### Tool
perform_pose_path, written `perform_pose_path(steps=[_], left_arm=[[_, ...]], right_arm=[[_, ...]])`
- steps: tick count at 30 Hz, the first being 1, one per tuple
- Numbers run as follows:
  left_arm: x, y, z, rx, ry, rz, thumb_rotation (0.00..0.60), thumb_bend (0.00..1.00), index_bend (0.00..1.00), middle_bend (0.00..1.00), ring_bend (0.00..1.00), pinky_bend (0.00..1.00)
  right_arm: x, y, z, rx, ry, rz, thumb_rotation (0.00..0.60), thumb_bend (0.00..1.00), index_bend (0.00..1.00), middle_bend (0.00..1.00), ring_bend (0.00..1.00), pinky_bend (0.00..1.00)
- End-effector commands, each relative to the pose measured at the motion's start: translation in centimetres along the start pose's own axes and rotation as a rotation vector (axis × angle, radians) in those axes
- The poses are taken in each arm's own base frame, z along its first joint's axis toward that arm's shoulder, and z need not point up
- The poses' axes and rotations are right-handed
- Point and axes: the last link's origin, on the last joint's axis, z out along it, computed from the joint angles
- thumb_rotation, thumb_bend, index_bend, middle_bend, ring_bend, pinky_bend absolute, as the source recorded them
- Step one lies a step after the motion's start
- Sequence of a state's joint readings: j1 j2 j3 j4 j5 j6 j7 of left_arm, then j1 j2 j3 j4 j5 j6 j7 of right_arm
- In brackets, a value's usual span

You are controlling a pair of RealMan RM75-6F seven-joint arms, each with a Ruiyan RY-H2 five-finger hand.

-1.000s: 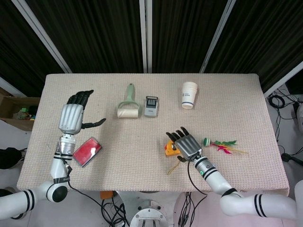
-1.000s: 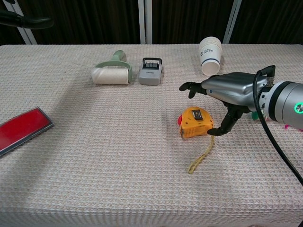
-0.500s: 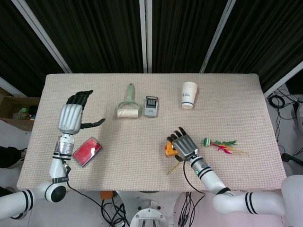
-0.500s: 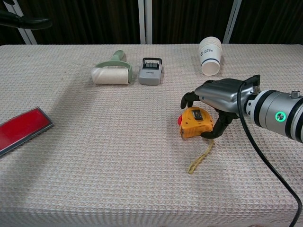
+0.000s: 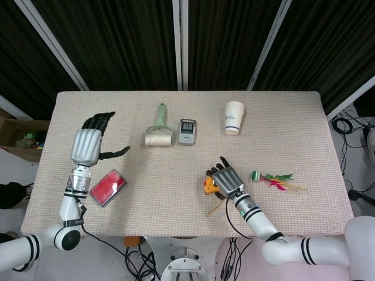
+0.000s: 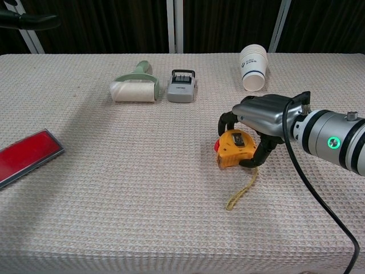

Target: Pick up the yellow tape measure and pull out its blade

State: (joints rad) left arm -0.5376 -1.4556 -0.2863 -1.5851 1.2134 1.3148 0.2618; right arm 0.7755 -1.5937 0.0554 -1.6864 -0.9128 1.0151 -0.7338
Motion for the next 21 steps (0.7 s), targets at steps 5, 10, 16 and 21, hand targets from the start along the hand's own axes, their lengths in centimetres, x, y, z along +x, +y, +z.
perform_pose_path(steps=[5, 10, 16, 21], left_arm=[[0.1, -0.1, 0.0, 0.004, -0.003, 0.001, 0.204, 0.07, 0.13, 0.16, 0.13, 0.21], [0.3, 0.1, 0.0, 0.000, 0.006, 0.001, 0.210, 0.07, 0.13, 0.16, 0.13, 0.21], [0.9, 0.8, 0.0, -0.013, 0.056, -0.005, 0.259, 0.07, 0.13, 0.16, 0.13, 0.21], [1.0, 1.6, 0.0, -0.019, 0.070, -0.014, 0.326, 0.07, 0.14, 0.16, 0.13, 0.21]], right_arm=[[0.3, 0.1, 0.1, 0.002, 0.078, 0.040, 0.600, 0.29, 0.62, 0.54, 0.42, 0.24], [1.9, 1.0, 0.2, -0.024, 0.231, 0.166, 0.600, 0.29, 0.75, 0.64, 0.53, 0.37], [3.4, 1.8, 1.3, -0.056, 0.363, 0.441, 0.600, 0.29, 0.80, 0.68, 0.59, 0.44], [4.0, 1.3, 3.0, -0.064, 0.455, 0.679, 0.600, 0.30, 0.84, 0.71, 0.62, 0.48]])
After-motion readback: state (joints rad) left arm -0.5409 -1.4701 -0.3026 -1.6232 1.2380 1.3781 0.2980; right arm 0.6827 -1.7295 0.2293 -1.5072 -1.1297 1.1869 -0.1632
